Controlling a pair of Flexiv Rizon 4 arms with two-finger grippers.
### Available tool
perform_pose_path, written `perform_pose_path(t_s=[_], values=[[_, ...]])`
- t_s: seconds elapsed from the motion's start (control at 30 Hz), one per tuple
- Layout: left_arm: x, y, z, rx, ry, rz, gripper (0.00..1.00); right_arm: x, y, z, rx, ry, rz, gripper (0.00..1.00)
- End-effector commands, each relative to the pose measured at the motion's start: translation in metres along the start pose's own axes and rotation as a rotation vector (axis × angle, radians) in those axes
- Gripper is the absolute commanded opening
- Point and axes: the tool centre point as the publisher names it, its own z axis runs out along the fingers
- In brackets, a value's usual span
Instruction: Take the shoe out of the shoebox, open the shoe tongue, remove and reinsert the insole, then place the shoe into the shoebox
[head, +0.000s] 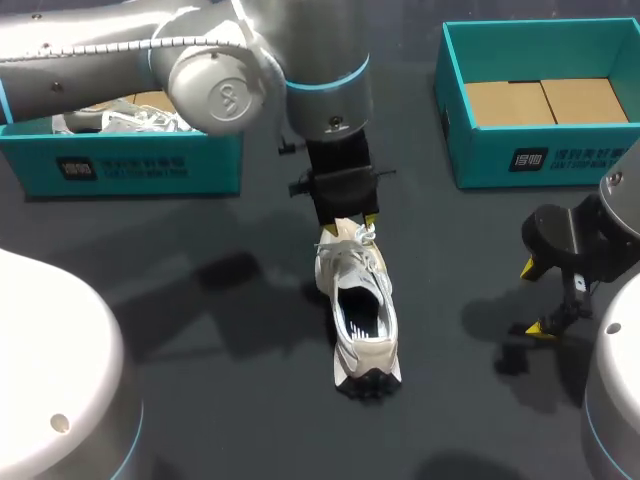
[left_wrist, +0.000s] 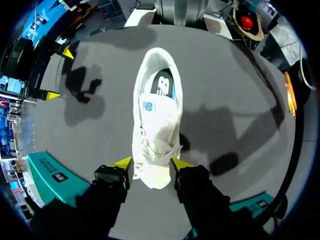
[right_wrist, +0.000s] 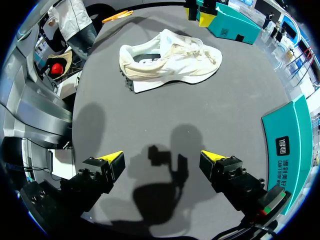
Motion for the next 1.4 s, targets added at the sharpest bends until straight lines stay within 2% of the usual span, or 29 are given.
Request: perform_pose_path(t_s=[0.03,0.4,0.63,0.7,0.93,1.03,1.27,1.4], values=[[0.001,0.003,-0.003,0.013,-0.006,0.003,0.38,0.002,0.000,0.000,0.003,-0.003,0.001,1.00],[0.001,-0.024,0.011,0.071,-0.021,0.044,0.35,0.002,0.000,0.000,0.003,-0.003,0.001,1.00],[0.005,-0.050,0.033,0.109,-0.025,0.075,0.33,0.002,0.000,0.000,0.003,-0.003,0.001,1.00],[0.007,-0.054,0.040,0.143,-0.029,0.078,0.33,0.002,0.000,0.000,0.003,-0.003,0.001,1.00],[0.014,-0.069,0.064,0.171,-0.004,0.086,0.28,0.002,0.000,0.000,0.003,-0.003,0.001,1.00],[0.016,-0.073,0.060,0.166,-0.010,0.100,0.26,0.002,0.000,0.000,0.003,-0.003,0.001,1.00],[0.011,-0.076,0.034,0.146,-0.067,0.122,0.25,0.002,0.000,0.000,0.003,-0.003,0.001,1.00],[0.006,-0.079,0.044,0.144,-0.061,0.123,0.24,0.002,0.000,0.000,0.003,-0.003,0.001,1.00]])
